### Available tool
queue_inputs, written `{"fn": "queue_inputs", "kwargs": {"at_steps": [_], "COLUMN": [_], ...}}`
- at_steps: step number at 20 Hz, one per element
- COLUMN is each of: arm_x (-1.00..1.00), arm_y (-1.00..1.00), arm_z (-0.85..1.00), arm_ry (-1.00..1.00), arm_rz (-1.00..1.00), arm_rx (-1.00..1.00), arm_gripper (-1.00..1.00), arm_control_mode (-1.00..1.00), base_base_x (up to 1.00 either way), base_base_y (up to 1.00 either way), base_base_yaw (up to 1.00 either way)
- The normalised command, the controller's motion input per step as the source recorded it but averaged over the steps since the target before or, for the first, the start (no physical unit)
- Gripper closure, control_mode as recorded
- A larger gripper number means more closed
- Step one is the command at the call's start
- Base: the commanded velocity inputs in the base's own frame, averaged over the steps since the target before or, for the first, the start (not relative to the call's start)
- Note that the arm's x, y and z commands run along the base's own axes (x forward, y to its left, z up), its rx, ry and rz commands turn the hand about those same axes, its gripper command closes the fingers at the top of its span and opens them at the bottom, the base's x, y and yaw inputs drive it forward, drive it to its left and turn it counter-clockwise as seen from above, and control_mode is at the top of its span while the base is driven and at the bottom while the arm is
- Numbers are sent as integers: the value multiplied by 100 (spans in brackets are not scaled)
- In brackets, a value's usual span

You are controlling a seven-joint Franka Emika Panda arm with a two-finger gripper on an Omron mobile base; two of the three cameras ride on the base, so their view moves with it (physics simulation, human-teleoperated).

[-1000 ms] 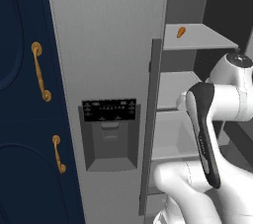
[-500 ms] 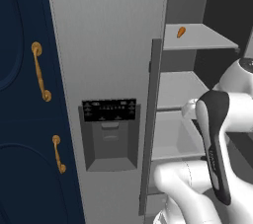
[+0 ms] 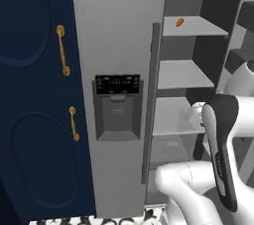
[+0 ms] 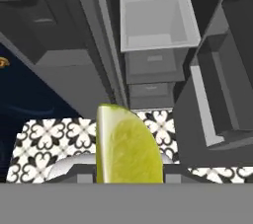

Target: Grab a lemon wedge from the fridge and one ice cube from the ice bowl, and put them in the glass of lemonade.

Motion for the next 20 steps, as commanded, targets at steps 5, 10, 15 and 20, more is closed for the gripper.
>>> {"fn": "queue_inputs", "kwargs": {"at_steps": [5,10,15,20], "arm_x": [0,0,0,0], "arm_y": [0,0,0,0], "arm_z": [0,0,0,0], "arm_ry": [0,0,0,0], "arm_rz": [0,0,0,0], "arm_rx": [0,0,0,0], "arm_gripper": [100,100,100,100], "arm_control_mode": [100,100,100,100], "base_base_x": [4,13,22,-9], "base_base_y": [100,94,50,1], "base_base_yaw": [50,68,76,48]}}
